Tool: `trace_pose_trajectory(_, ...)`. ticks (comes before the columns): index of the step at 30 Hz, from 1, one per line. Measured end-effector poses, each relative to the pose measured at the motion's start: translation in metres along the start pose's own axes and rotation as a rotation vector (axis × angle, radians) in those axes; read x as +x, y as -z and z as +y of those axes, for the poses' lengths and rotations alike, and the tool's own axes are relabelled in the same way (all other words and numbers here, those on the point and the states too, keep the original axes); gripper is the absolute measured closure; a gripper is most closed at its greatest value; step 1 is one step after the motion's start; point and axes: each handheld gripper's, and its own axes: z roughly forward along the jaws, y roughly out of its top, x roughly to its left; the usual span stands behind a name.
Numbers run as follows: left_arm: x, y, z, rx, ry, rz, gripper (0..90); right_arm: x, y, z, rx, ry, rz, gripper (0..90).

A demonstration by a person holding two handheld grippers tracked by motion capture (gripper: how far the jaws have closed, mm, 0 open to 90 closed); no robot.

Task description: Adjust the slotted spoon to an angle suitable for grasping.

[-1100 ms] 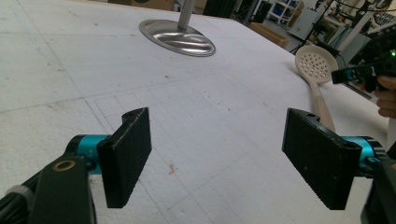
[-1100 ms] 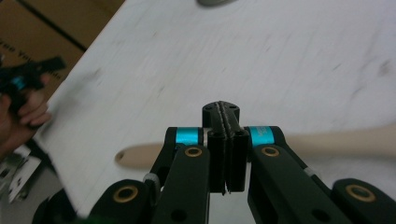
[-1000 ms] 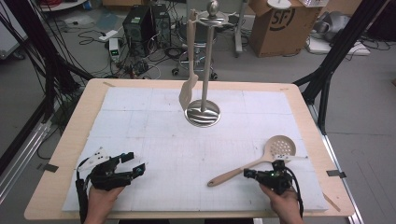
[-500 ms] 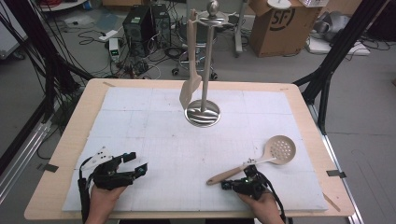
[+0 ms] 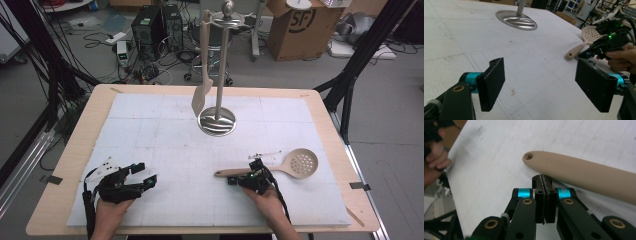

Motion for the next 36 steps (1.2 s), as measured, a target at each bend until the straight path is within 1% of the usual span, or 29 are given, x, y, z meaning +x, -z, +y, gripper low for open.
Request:
trace_pose_trajectory(1, 0.0, 0.0, 0.0, -0.001, 0.001, 0.0, 24.6, -0.002, -0.001, 0.002, -0.004, -0.012, 0.0, 89.7)
trace_pose_trajectory(2, 0.0, 0.0, 0.0, -0.001, 0.0, -0.001, 24.6, -0.002, -0.002, 0.004, -0.011, -0.009, -0.009, 89.7)
trace_pose_trajectory(4, 0.0, 0.001, 0.0, -0.002, -0.001, 0.0, 24.5, -0.004, -0.003, 0.01, -0.016, 0.007, -0.038, 89.7)
trace_pose_trajectory(8, 0.0, 0.002, 0.0, -0.008, 0.002, 0.002, 24.6, -0.008, -0.001, 0.019, -0.034, 0.019, -0.101, 89.7)
trace_pose_trajectory(9, 0.001, 0.003, 0.0, -0.008, 0.004, 0.002, 24.5, -0.01, 0.0, 0.019, -0.044, 0.015, -0.106, 89.7)
trace_pose_trajectory(11, 0.001, 0.003, 0.0, -0.008, 0.004, 0.003, 24.6, -0.016, 0.002, 0.021, -0.062, -0.009, -0.108, 89.7)
trace_pose_trajectory(14, 0.001, 0.004, 0.0, -0.011, 0.006, 0.005, 24.6, -0.024, 0.006, 0.022, -0.091, -0.043, -0.13, 89.7)
trace_pose_trajectory(16, 0.002, 0.004, 0.0, -0.012, 0.006, 0.004, 24.5, -0.027, 0.01, 0.022, -0.109, -0.056, -0.155, 89.7)
trace_pose_trajectory(18, 0.002, 0.004, 0.0, -0.011, 0.006, 0.007, 24.5, -0.03, 0.015, 0.022, -0.117, -0.075, -0.171, 89.7)
trace_pose_trajectory(21, 0.001, 0.004, 0.0, -0.009, 0.004, 0.007, 24.6, -0.033, 0.021, 0.02, -0.125, -0.088, -0.187, 89.6)
trace_pose_trajectory(22, 0.001, 0.004, 0.0, -0.008, 0.003, 0.008, 24.5, -0.034, 0.024, 0.019, -0.132, -0.088, -0.194, 89.6)
trace_pose_trajectory(23, 0.001, 0.004, 0.0, -0.009, 0.004, 0.009, 24.6, -0.034, 0.028, 0.018, -0.149, -0.086, -0.196, 89.6)
trace_pose_trajectory(25, 0.001, 0.004, 0.0, -0.007, 0.002, 0.01, 24.6, -0.035, 0.038, 0.018, -0.193, -0.099, -0.194, 89.5)
trace_pose_trajectory(27, 0.001, 0.003, 0.0, -0.006, 0.005, 0.007, 24.6, -0.038, 0.048, 0.019, -0.227, -0.107, -0.212, 89.6)
trace_pose_trajectory(30, 0.001, 0.003, 0.0, -0.003, 0.001, 0.006, 24.6, -0.049, 0.064, 0.02, -0.276, -0.149, -0.244, 89.6)
trace_pose_trajectory(31, 0.001, 0.002, 0.0, -0.003, 0.001, 0.008, 24.5, -0.052, 0.069, 0.02, -0.287, -0.171, -0.256, 89.6)
trace_pose_trajectory(34, 0.001, 0.002, 0.0, -0.002, 0.003, 0.008, 24.6, -0.06, 0.078, 0.019, -0.305, -0.199, -0.31, 89.6)
trace_pose_trajectory(36, 0.001, 0.002, 0.0, -0.003, -0.001, 0.008, 24.6, -0.064, 0.08, 0.019, -0.317, -0.212, -0.314, 89.6)
